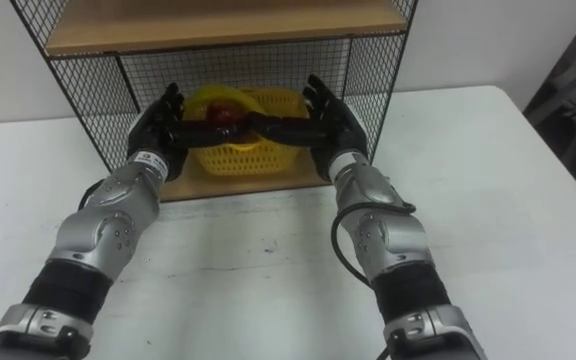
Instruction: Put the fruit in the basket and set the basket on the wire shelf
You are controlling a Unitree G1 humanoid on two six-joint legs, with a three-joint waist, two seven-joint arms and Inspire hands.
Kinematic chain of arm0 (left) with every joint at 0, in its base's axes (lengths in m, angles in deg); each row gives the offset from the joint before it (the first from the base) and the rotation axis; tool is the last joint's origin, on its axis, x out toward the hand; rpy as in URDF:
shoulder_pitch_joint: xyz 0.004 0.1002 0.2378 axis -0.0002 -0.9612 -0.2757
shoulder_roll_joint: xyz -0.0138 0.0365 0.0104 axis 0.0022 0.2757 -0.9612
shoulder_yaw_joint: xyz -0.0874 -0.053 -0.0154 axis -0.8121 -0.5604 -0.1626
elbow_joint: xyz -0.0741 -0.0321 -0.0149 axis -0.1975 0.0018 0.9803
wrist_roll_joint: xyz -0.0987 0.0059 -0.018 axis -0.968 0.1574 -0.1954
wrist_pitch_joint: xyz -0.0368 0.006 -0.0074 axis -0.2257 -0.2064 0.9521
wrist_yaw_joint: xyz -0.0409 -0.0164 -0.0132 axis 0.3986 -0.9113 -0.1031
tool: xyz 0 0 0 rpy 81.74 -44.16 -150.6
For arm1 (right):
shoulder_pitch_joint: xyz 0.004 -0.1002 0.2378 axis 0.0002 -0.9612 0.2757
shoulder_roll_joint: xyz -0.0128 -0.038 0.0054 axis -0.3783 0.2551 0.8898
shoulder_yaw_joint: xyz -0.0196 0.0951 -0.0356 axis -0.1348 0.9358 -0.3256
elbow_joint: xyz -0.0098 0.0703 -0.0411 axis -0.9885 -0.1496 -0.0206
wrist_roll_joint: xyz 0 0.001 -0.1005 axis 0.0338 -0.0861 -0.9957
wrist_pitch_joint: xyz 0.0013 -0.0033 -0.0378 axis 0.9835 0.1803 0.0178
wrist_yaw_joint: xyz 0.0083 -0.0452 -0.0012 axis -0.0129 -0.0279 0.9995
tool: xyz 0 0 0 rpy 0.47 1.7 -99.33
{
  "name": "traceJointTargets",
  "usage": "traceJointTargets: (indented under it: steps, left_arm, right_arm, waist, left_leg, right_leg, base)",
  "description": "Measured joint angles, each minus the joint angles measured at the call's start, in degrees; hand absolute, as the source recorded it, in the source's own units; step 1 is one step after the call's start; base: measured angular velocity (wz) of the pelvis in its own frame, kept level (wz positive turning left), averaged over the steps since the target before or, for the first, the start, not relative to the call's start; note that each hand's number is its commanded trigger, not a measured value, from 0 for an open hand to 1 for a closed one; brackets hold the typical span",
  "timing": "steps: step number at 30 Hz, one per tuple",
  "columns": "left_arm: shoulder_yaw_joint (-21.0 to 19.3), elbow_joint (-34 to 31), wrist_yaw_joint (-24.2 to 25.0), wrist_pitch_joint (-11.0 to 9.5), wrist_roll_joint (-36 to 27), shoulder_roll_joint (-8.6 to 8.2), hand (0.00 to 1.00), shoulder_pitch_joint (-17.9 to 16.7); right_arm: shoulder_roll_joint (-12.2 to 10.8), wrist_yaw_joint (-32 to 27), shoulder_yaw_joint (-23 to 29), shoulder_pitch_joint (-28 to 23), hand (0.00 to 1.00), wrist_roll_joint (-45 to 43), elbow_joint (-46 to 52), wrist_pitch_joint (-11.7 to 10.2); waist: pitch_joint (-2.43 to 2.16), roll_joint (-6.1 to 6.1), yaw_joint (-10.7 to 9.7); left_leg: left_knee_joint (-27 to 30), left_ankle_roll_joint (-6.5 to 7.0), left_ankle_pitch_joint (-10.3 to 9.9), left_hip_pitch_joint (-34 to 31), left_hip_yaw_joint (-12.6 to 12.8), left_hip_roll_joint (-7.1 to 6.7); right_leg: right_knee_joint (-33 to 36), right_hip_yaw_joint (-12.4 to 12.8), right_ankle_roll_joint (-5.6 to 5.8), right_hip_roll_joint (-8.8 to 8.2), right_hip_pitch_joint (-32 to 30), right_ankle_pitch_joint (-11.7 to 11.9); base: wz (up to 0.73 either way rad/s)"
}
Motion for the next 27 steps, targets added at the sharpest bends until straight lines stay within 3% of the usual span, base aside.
traceJointTargets:
  steps: [5, 9, 13, 19, 27]
  left_arm:
    - [-2.7, -2.8, 0.1, 0.0, 0.1, 1.05, 0.00, -1.5]
    - [-3.9, -12.2, 1.6, 0.0, 0.0, 2.07, 0.00, -7.1]
    - [-3.9, -17.6, 2.3, 0.0, 0.1, 1.97, 0.00, -11.0]
    - [-3.9, -19.9, 3.3, 0.0, 0.1, 1.96, 0.00, -13.0]
    - [-3.9, -21.1, 6.1, 0.0, 2.4, 2.08, 0.00, -15.4]
  right_arm:
    - [0.3, 0.3, 0.2, -1.7, 0.00, -0.1, 2.0, 0.0]
    - [2.5, 1.7, 0.3, -5.4, 0.00, 0.0, 8.0, 0.0]
    - [2.6, 2.3, 2.0, -7.6, 0.00, -0.1, 11.6, 0.0]
    - [4.6, 3.3, 2.5, -8.0, 0.00, -0.2, 11.8, 0.0]
    - [4.8, 5.0, 3.6, -10.8, 0.00, -3.2, 13.3, -0.1]
  waist:
    - [-0.29, -0.01, 0.0]
    - [-0.37, -0.05, 0.0]
    - [-0.38, -0.05, -0.4]
    - [-0.41, -0.12, -0.3]
    - [-0.82, -0.85, -0.2]
  left_leg:
    - [-0.5, 0.00, 0.0, 0.8, -0.1, -0.01]
    - [-0.5, 0.00, 0.0, 0.8, -0.2, -0.02]
    - [-0.5, -0.03, 0.0, 0.8, -0.4, 0.00]
    - [-0.5, -0.12, 0.1, 0.7, -0.4, 0.01]
    - [-0.6, -0.13, 0.0, 1.5, -0.5, 0.02]
  right_leg:
    - [0.0, -0.1, 0.04, 0.06, 0.6, 0.0]
    - [0.0, -0.8, 0.04, 0.03, 0.6, 0.0]
    - [0.0, -1.4, 0.04, 0.02, 0.7, 0.0]
    - [0.0, -1.8, 0.02, 0.02, 0.7, -0.1]
    - [-0.1, -1.9, 0.02, 0.05, 1.5, -0.1]
  base:
    - [0.01]
    - [0.02]
    - [0.00]
    - [0.00]
    - [0.00]
